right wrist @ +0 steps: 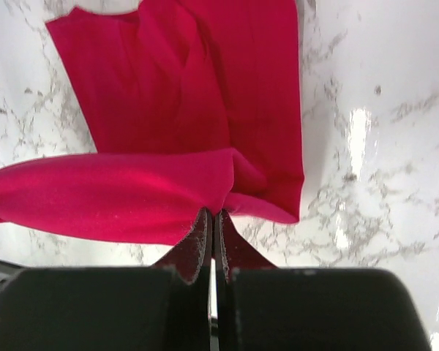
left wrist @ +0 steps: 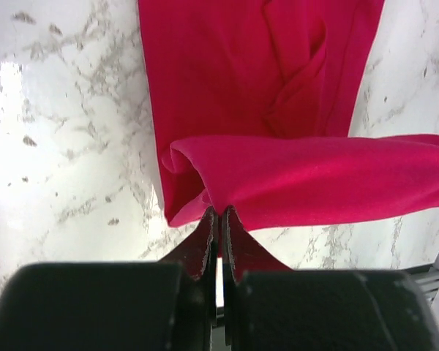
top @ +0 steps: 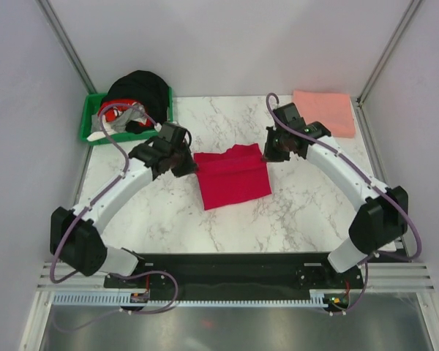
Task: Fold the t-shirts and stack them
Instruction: Fold the tshirt
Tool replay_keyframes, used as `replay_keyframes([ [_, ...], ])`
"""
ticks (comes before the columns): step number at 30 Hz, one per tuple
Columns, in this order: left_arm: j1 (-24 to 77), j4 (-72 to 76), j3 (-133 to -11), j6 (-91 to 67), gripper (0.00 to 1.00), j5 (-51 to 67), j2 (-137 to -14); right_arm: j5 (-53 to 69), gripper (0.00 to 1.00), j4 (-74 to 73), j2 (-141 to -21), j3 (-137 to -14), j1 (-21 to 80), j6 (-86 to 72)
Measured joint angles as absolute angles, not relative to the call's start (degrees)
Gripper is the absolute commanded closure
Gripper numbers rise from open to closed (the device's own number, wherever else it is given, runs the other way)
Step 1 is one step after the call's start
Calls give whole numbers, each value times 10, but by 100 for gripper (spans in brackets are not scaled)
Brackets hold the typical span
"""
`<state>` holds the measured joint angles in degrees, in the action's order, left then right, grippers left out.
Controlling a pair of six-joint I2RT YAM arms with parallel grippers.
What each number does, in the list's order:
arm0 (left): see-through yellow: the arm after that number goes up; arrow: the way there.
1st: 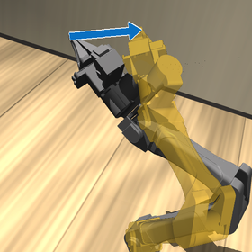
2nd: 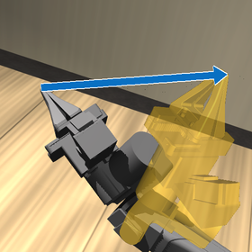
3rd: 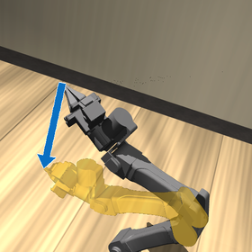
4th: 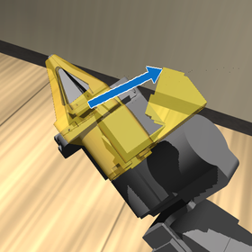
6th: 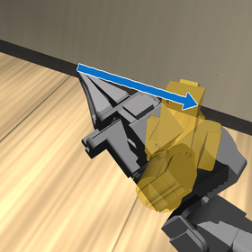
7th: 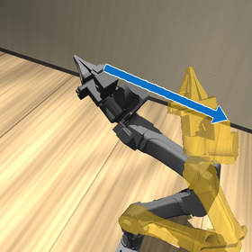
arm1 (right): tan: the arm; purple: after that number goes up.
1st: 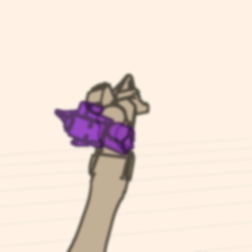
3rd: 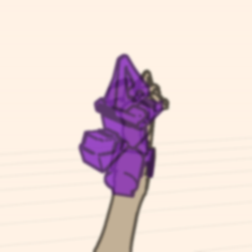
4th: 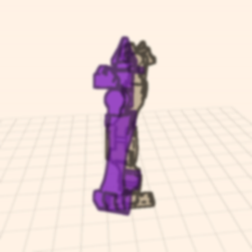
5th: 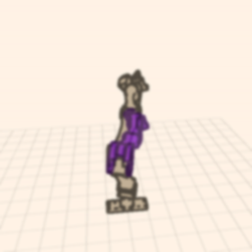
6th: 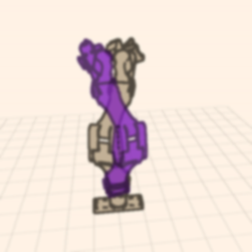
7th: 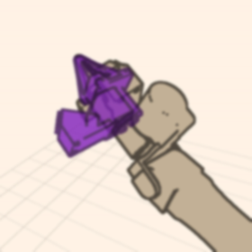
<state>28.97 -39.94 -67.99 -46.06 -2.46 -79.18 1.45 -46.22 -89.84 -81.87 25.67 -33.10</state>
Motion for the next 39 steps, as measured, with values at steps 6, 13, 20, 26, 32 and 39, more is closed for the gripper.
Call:
replay_keyframes([
  [6,240,-378,-741,-423,98,14,-881,12,100,-461,-999,-906,239,-305],
  [13,202,-371,-815,-394,98,51,-998,17,100,-455,-1112,-976,218,-288],
  [20,168,-373,-897,-372,97,80,-1118,44,82,-455,-1235,-1084,199,-280],
  [26,128,-382,-997,-349,0,125,-1218,72,2,-452,-1330,-1193,171,-267],
  [32,105,-409,-1061,-332,0,127,-1216,77,2,-392,-1242,-1054,143,-268],
  [39,125,-416,-947,-318,0,139,-1058,111,2,-275,-1013,-719,157,-300],
])
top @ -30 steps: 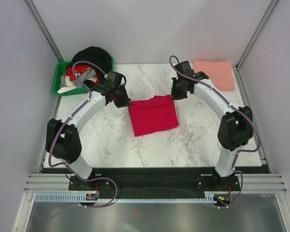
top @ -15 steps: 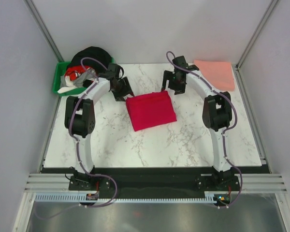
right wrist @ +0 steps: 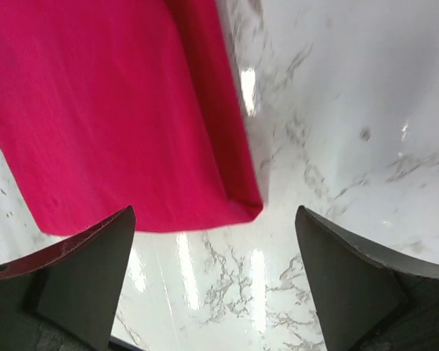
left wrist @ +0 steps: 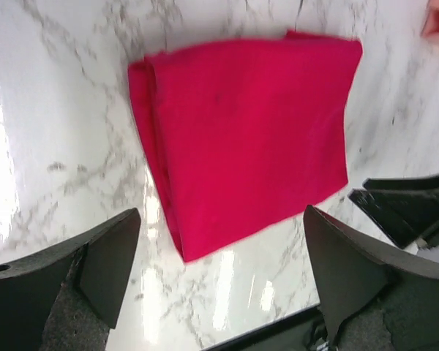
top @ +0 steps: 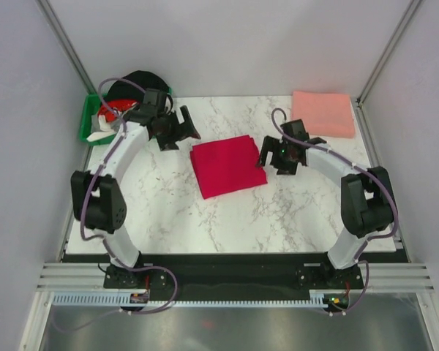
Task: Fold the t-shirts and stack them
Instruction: Neatly place the folded tshirt to the corner
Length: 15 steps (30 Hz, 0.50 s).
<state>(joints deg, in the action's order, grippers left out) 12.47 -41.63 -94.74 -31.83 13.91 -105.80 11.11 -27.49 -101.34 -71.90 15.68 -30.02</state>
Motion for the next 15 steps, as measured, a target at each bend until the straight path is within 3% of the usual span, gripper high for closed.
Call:
replay_keyframes([
  [7,136,-424,-776,-314,0,136,-857,122,8,-184,-975,-569,225,-338],
  [15,136,-435,-625,-305,0,135,-656,105,8,-144,-955,-552,278,-356],
])
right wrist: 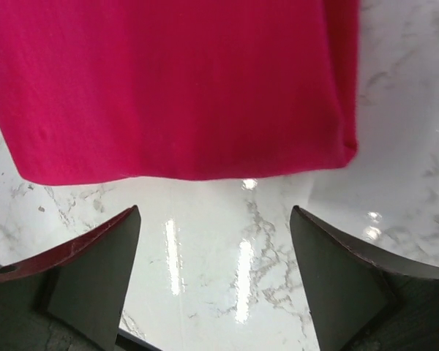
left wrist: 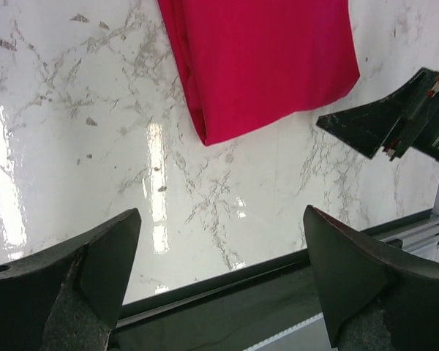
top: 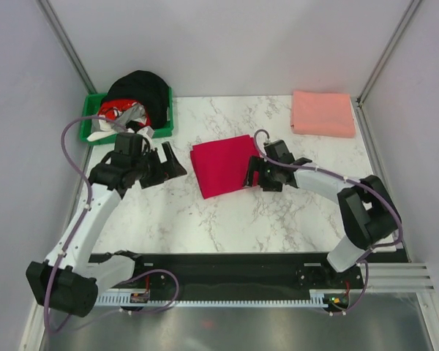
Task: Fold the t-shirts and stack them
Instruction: Neatly place the folded tshirt to the corner
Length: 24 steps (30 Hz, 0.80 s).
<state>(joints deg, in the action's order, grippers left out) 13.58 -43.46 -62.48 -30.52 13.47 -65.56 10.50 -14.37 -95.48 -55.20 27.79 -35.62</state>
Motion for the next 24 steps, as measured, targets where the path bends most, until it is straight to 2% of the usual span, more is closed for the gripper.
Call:
replay_keyframes([
  [3,136,-445,-589,-295,0,139,-591,64,2,-181,-906,-549,276,-352],
  [6,136,-450,-563,-281,0,141,-533,36,2,-213,-849,-562,269,-333],
  [9,136,-455,-540,-270,0,139,-475,26,2,-239,-849,-628,250,-303],
  [12,136,-455,-527,-260,0,136,-435,32,2,-239,-905,-710,222,-276],
  [17,136,-449,-495,-260,2,132,-392,53,2,-236,-1065,-848,189,-240],
  [24,136,-431,-444,-261,1,108,-341,98,2,-242,-1256,-992,181,-212],
])
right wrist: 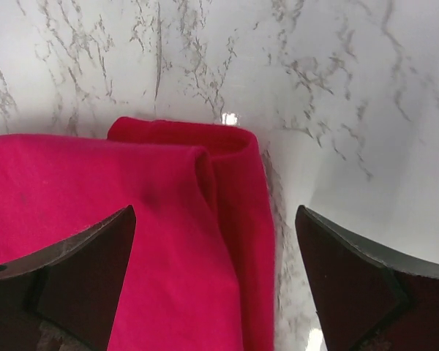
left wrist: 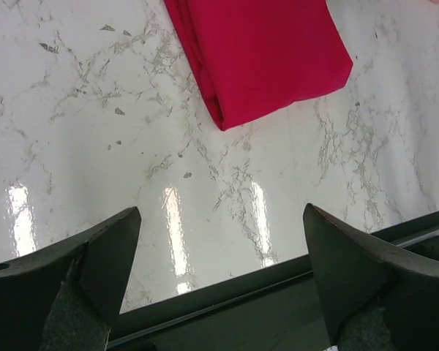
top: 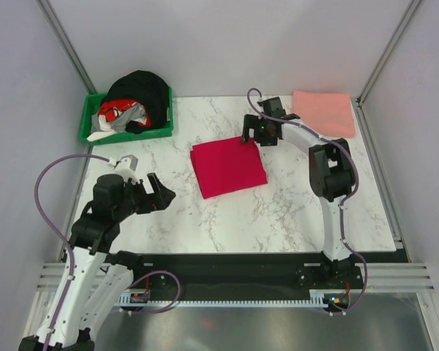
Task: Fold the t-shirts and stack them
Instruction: Neatly place the folded tshirt to the corner
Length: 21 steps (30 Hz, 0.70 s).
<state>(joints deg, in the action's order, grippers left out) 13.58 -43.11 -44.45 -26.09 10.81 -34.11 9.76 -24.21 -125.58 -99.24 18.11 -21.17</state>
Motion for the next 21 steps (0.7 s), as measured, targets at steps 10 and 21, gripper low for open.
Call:
replay_keyframes([
  [10,135,-417,-443,-261,2,93,-319,157,62,-178,-1309,-996,181,-215],
  [21,119,-415,-443,-261,4,88,-305,196,100,-135,-1287,-933,163,-220],
])
